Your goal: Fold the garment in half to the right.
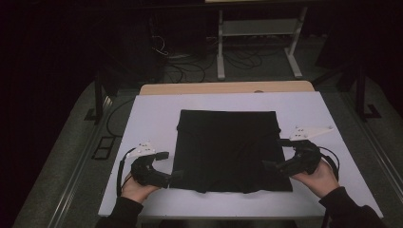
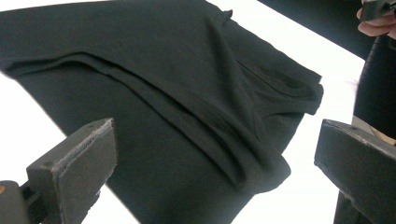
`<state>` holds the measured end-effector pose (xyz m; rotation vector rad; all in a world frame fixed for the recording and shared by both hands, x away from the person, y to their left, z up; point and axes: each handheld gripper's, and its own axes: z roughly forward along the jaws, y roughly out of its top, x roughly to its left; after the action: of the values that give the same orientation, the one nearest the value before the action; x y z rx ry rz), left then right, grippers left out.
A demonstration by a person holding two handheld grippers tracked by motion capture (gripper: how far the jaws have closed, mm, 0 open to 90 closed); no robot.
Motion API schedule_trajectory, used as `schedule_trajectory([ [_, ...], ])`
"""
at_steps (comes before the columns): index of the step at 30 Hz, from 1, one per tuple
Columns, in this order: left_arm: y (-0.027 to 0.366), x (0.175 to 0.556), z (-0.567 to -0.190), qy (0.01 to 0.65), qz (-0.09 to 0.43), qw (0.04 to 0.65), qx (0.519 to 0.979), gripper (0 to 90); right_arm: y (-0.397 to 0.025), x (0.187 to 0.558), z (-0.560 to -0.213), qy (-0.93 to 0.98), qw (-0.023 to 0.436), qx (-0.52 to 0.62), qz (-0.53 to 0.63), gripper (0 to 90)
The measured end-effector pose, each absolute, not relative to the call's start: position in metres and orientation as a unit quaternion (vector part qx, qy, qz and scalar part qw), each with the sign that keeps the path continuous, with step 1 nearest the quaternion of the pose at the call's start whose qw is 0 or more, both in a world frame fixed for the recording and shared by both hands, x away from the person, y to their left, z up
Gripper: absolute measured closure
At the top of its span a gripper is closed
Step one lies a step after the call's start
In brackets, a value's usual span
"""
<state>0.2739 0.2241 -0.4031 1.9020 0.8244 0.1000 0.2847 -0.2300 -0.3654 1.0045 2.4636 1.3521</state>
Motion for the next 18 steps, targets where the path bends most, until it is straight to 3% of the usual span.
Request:
schedule_trajectory([
  [18, 0.244, 0.267, -0.408, 0.346, 0.091, 0.499, 0.79, 0.0, -0.209, 0.333, -0.343, 0.827, 0.097, 0.321, 0.451, 0.0],
])
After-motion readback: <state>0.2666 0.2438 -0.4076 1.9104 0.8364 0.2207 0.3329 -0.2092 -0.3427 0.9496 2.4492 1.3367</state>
